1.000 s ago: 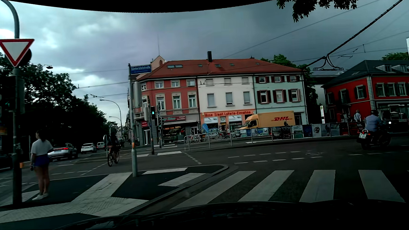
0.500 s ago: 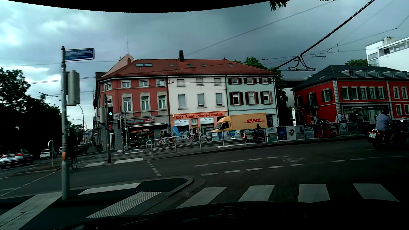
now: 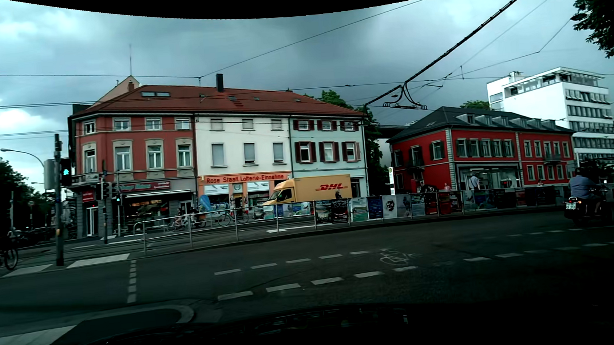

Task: Follow the waypoints while adhering to traffic rules and regulations

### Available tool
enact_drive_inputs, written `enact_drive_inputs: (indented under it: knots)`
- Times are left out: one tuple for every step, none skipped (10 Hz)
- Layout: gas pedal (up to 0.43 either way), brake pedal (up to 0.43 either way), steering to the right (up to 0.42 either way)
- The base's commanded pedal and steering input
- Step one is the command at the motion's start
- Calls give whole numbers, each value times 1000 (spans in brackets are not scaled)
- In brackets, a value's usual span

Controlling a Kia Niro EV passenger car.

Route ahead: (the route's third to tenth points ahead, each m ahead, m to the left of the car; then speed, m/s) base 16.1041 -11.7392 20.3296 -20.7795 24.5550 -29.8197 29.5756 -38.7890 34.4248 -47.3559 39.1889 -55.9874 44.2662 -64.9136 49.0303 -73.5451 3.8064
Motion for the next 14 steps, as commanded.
enact_drive_inputs:
  knots:
    - [118, 0, 388]
    - [118, 0, 397]
    - [118, 0, 404]
    - [118, 0, 405]
    - [130, 0, 404]
    - [138, 0, 399]
    - [138, 0, 387]
    - [150, 0, 374]
    - [150, 0, 360]
    - [150, 0, 352]
    - [150, 0, 351]
    - [150, 0, 350]
    - [150, 0, 344]
    - [150, 0, 332]
